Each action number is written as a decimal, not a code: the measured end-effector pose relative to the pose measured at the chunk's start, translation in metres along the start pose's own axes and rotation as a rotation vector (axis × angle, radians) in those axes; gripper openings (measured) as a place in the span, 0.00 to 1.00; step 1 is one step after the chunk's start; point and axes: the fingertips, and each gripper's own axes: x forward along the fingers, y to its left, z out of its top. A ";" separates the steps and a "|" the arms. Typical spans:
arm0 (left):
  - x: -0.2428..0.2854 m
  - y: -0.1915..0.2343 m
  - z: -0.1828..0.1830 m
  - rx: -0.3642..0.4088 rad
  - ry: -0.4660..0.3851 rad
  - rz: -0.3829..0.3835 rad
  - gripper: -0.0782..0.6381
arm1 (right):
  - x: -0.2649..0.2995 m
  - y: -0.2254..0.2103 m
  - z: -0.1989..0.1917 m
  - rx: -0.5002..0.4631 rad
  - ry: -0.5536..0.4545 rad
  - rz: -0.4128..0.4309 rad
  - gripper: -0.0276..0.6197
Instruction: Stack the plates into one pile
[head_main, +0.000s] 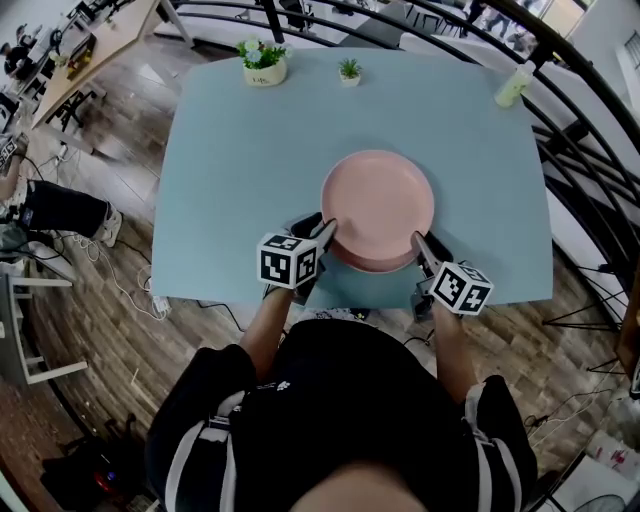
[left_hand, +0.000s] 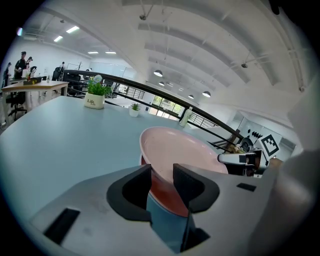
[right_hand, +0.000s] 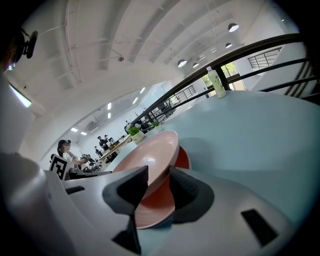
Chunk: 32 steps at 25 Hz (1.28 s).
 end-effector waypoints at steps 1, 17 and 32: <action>-0.001 -0.001 -0.002 -0.001 0.002 -0.002 0.28 | -0.001 0.001 -0.002 -0.001 0.002 0.001 0.25; -0.008 -0.010 -0.037 0.012 0.074 -0.039 0.28 | -0.012 -0.008 -0.030 0.001 0.032 -0.025 0.25; -0.008 -0.005 -0.042 0.017 0.061 -0.015 0.30 | -0.016 -0.014 -0.026 -0.039 -0.003 -0.034 0.27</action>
